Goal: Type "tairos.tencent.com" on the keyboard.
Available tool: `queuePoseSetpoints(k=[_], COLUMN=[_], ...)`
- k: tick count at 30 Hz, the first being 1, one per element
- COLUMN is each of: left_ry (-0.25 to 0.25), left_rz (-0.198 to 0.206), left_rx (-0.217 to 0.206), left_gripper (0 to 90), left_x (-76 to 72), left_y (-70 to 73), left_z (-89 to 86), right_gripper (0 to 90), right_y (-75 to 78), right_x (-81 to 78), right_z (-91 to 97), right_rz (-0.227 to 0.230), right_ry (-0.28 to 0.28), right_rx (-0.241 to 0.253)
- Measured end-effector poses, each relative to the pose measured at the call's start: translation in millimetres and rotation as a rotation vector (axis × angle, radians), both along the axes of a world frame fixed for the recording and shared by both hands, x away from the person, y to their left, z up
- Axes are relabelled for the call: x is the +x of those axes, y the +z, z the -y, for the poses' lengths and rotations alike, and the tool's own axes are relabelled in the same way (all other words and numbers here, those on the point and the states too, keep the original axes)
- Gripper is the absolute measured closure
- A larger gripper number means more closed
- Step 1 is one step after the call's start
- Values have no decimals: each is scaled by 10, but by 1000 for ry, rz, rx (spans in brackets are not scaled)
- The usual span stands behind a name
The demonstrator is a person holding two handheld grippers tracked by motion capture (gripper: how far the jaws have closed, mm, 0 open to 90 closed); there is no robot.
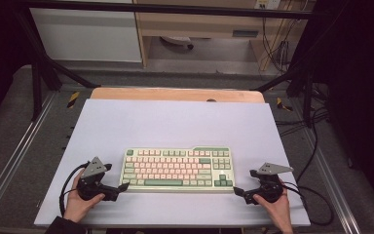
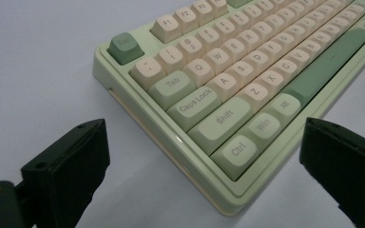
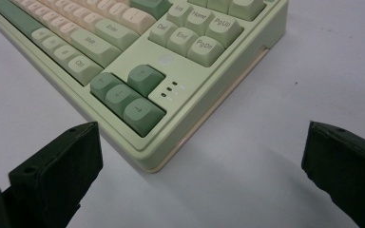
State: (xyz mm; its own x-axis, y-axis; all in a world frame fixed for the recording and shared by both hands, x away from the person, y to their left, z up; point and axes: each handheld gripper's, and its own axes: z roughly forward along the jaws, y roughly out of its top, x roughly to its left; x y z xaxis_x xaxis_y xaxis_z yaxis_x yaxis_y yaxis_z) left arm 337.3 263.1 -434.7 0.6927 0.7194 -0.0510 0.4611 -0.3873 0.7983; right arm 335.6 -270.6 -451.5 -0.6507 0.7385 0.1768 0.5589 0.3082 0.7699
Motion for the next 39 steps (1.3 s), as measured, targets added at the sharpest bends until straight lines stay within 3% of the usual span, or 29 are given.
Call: queuePoseSetpoints(k=[6,15,20,28,39], left_ry=[15,22,14,7,-7], left_rz=[-9,-15,3,-9,-19], left_rx=[-20,5,18,30,6], left_gripper=[67,162,277,397,632], left_x=[14,62,76,163,275], left_y=[60,143,226,310,360], left_z=[51,245,348,507,727], right_gripper=[4,4,4,4,4], right_y=[1,-2,-2,-3,-8], right_x=[-4,-2,-2,-2,1], right_z=[-5,-6,-5,-7,-10], right_rz=[-1,-2,-2,-4,-6], right_ry=[0,0,0,3,6], right_rx=[6,-4,-4,-8,-11])
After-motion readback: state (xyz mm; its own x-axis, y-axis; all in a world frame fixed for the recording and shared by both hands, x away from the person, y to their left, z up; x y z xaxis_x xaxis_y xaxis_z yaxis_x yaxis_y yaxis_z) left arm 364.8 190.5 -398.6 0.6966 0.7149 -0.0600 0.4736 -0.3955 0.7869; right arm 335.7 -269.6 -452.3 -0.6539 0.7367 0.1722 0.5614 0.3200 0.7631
